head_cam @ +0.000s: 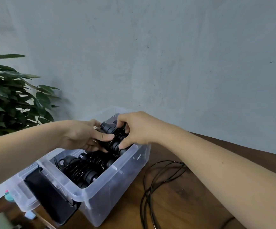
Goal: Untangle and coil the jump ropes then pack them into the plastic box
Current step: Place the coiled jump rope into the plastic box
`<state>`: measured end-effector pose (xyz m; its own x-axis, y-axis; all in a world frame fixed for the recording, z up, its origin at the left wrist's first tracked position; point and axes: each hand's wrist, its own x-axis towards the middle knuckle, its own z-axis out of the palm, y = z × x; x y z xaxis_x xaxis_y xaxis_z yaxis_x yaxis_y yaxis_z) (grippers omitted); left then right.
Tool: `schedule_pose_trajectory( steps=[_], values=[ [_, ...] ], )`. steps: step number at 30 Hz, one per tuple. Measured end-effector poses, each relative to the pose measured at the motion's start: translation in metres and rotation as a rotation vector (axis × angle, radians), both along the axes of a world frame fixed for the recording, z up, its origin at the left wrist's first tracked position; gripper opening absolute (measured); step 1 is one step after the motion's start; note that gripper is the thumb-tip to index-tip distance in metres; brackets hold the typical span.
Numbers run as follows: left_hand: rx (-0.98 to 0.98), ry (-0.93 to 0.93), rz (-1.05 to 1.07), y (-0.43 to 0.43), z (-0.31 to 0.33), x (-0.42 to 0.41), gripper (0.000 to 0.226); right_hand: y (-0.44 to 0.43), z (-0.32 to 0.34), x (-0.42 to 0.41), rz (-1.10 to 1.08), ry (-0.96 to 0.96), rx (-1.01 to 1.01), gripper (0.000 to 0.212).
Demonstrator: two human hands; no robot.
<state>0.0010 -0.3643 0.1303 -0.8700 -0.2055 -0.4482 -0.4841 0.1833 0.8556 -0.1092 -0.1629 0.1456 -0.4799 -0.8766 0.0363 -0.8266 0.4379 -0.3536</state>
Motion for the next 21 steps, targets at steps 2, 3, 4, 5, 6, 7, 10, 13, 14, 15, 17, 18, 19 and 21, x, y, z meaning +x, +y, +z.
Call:
schedule_pose_trajectory(
  steps=[2, 3, 4, 5, 6, 7, 10, 13, 14, 15, 17, 18, 19, 21],
  values=[
    [-0.203, -0.032, -0.039, -0.002, 0.004, 0.000, 0.082, -0.004, -0.001, -0.002, 0.002, -0.005, 0.024, 0.057],
    [-0.353, -0.062, -0.062, -0.004, 0.005, 0.000, 0.083, -0.006, -0.002, -0.003, 0.001, -0.009, 0.031, 0.054],
    [-0.504, -0.087, -0.081, -0.007, 0.005, 0.001, 0.084, -0.006, -0.002, -0.003, 0.002, -0.007, 0.036, 0.053],
    [-0.635, -0.091, -0.097, -0.007, 0.006, 0.002, 0.083, -0.006, -0.002, -0.003, 0.010, 0.001, 0.041, 0.052],
    [-0.757, -0.059, -0.109, -0.007, 0.006, 0.002, 0.082, -0.007, -0.002, -0.003, 0.020, 0.010, 0.051, 0.051],
    [-0.887, 0.009, -0.119, -0.004, 0.005, 0.002, 0.079, -0.007, -0.003, -0.002, 0.028, 0.017, 0.067, 0.049],
    [-1.104, 0.233, -0.165, 0.006, 0.001, 0.001, 0.053, -0.009, -0.005, 0.001, 0.048, 0.080, 0.116, 0.039],
    [-1.038, 0.279, -0.156, 0.010, -0.004, 0.003, 0.036, -0.006, -0.004, 0.001, 0.043, 0.101, 0.102, 0.038],
    [-1.050, 0.281, -0.168, 0.009, -0.006, 0.004, 0.035, -0.002, -0.003, 0.001, 0.044, 0.077, 0.092, 0.042],
    [-1.083, 0.284, -0.185, 0.009, -0.006, 0.007, 0.035, 0.002, -0.001, 0.001, 0.047, 0.055, 0.086, 0.045],
    [-1.136, 0.277, -0.214, 0.008, -0.005, 0.012, 0.037, 0.010, -0.002, 0.002, 0.048, 0.026, 0.060, 0.047],
    [-1.146, 0.270, -0.224, 0.008, -0.004, 0.014, 0.038, 0.013, -0.003, 0.003, 0.047, 0.020, 0.039, 0.046],
    [-1.153, 0.267, -0.232, 0.009, -0.002, 0.016, 0.040, 0.016, -0.004, 0.004, 0.043, 0.021, 0.013, 0.045],
    [-1.158, 0.269, -0.230, 0.011, 0.001, 0.018, 0.045, 0.025, -0.005, 0.005, 0.032, 0.035, -0.047, 0.043]
  ],
)
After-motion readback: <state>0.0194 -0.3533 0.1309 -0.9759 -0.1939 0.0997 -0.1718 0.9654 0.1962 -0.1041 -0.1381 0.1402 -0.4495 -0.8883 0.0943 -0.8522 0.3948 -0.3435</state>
